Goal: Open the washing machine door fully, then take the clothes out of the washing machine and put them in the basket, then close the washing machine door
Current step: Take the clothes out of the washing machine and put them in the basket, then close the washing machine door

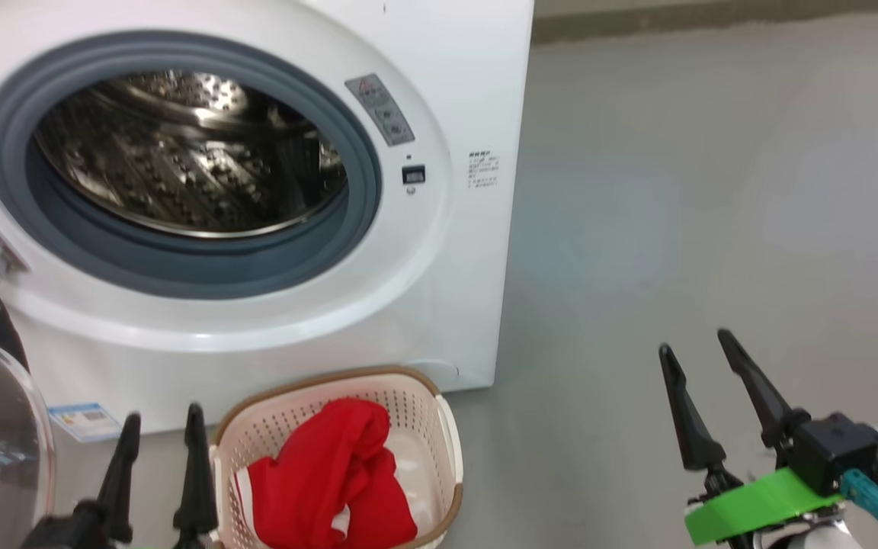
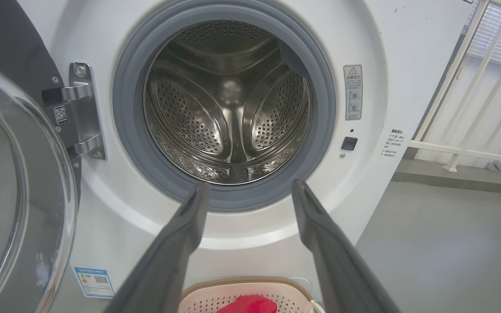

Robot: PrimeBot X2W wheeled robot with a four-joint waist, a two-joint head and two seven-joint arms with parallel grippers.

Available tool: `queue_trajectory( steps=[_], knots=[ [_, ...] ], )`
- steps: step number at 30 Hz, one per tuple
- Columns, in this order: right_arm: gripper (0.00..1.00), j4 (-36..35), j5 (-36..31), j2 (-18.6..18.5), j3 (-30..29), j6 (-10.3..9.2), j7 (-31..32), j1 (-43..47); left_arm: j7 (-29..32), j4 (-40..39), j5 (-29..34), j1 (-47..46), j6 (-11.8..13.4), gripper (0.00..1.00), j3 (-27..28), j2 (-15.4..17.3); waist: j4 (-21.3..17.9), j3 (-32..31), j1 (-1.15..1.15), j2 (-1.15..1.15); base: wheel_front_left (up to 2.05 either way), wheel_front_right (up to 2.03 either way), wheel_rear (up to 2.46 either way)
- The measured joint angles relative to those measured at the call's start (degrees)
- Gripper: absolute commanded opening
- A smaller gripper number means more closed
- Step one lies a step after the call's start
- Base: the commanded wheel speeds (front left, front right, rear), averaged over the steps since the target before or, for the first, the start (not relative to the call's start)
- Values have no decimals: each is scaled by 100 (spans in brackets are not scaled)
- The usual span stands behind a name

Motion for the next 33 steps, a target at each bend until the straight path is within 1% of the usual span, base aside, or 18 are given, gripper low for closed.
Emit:
queue_trajectory(
  steps=[8,15,22,28,33],
  knots=[
    [100,-90,0,11,-118,0,0,154,0,-140,-1,298,88,100,45,0,-72,-268,0,0,0,0,0],
    [100,-113,0,15,-115,0,0,268,0,-189,-2,413,181,100,21,0,-96,-304,0,0,0,0,0],
    [100,-111,1,18,-115,0,0,267,2,-204,-2,413,215,100,-4,2,-84,-333,0,0,-10,10,0],
    [100,-111,8,19,-119,0,0,267,34,-235,-2,413,235,100,-37,3,-52,-357,0,0,-83,83,0],
    [100,-100,8,20,-121,0,0,267,42,-261,-2,413,237,100,-58,7,-30,-372,0,0,-158,158,0]
  ],
)
